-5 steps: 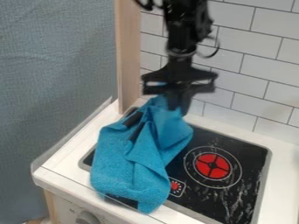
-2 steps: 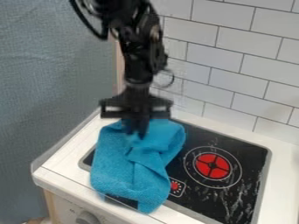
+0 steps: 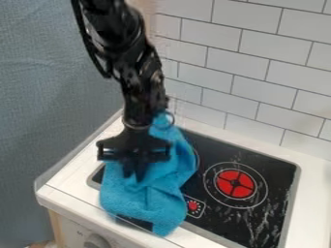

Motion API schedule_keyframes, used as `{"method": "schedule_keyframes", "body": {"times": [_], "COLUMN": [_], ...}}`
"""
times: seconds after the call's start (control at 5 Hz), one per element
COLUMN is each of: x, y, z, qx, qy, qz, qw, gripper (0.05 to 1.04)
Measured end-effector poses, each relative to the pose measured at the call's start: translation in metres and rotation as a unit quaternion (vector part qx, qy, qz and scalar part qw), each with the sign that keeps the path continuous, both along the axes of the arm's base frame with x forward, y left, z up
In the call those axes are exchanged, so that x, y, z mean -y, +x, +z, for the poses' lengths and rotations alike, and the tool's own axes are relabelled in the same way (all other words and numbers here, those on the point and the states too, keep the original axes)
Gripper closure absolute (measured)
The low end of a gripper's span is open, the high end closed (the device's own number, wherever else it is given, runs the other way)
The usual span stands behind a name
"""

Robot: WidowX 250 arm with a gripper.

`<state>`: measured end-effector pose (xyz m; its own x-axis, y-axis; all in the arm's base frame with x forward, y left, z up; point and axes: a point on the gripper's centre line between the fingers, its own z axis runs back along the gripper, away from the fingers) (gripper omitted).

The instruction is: Fold the cloth top right to the bottom left

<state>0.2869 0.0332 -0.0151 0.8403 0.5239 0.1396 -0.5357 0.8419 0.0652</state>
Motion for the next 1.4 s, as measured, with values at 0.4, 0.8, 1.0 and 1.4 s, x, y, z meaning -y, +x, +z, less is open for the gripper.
{"method": "schedule_keyframes", "body": {"times": [0.4,0.8,1.0,1.4], "x": [-0.002,0.000,-0.004,-0.003], "y": [-0.003,-0.006,-0.013,-0.022], "z": [-0.001,0.015,0.032,0.075], "qx": [-0.007,0.001,0.017,0.057], "qy": [-0.006,-0.011,-0.017,-0.045], "qz": [0.018,0.020,0.026,0.015], "qw": [0.9998,0.9997,0.9994,0.9973], "gripper": [0.556,0.073,0.074,0.085]}}
